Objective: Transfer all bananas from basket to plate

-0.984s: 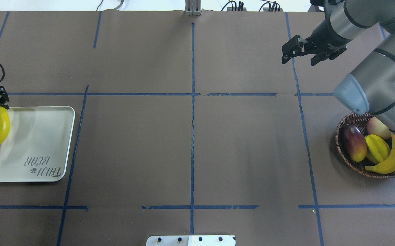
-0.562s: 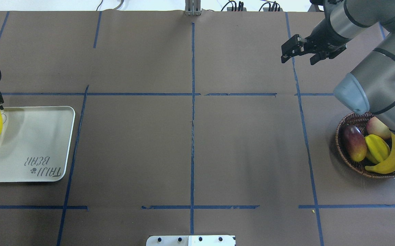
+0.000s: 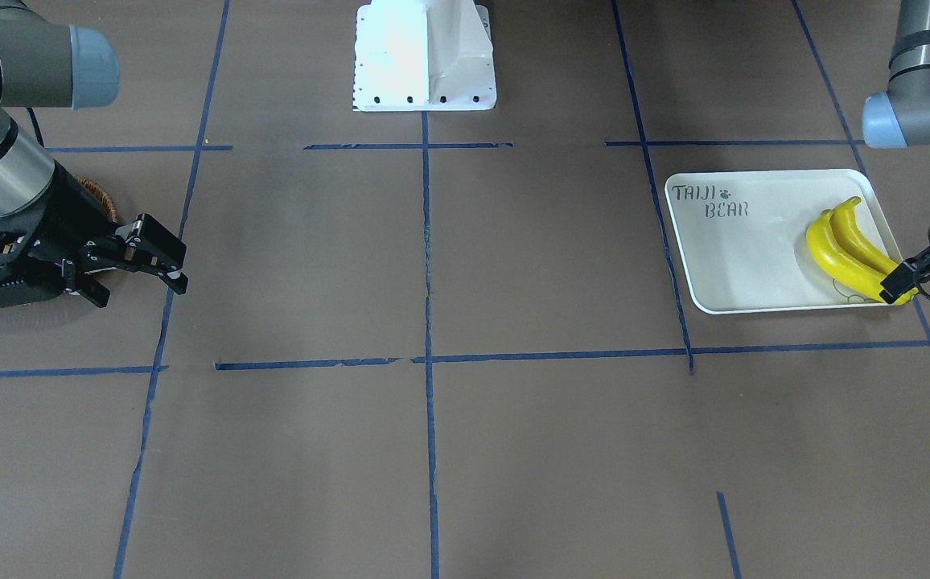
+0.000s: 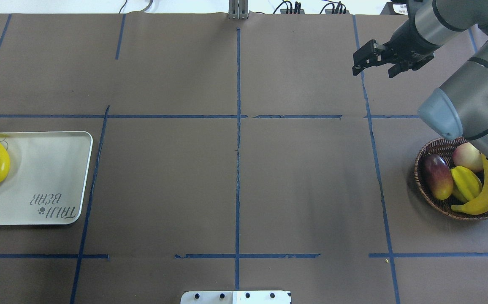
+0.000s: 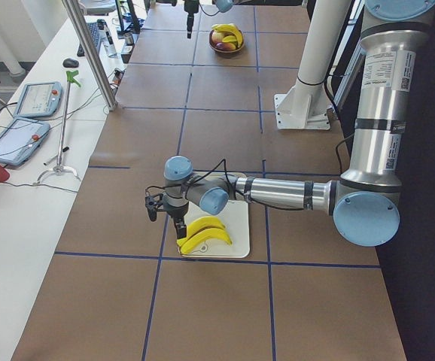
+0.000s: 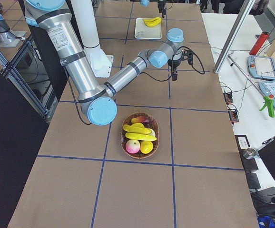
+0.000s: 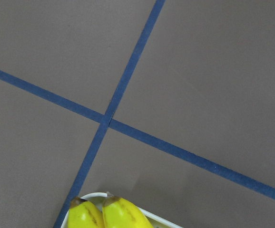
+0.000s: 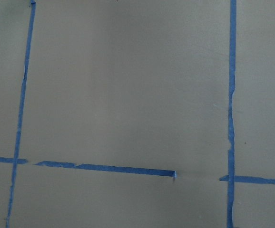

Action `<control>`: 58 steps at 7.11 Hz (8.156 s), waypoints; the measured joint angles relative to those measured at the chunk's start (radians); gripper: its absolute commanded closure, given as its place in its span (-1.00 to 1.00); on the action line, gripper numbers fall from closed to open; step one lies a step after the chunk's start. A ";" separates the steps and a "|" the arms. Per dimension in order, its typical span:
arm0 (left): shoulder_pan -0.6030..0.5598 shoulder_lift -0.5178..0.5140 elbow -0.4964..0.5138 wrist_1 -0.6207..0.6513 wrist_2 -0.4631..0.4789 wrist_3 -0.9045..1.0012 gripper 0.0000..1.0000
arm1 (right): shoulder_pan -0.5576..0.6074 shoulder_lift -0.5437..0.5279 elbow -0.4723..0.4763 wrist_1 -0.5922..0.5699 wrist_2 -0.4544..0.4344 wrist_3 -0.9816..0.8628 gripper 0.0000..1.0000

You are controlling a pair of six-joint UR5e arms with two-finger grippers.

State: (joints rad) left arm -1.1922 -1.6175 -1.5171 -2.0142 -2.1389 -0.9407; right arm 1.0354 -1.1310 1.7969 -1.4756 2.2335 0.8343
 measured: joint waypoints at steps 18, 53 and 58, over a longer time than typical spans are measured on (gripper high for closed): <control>-0.027 -0.023 -0.214 0.002 -0.234 0.000 -1.00 | -0.281 -0.813 0.293 0.213 -0.408 0.371 -0.97; 0.300 -0.636 -0.166 -0.002 -0.233 -1.099 -1.00 | -0.573 0.225 0.105 -0.097 -0.597 0.316 0.97; 0.373 -0.699 -0.157 -0.003 -0.228 -1.213 -1.00 | -0.590 0.253 0.090 -0.106 -0.620 0.274 0.98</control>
State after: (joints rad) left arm -0.8188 -2.3163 -1.6746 -2.0173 -2.3671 -2.1534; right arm 0.4449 -0.8779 1.8868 -1.5812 1.6136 1.1080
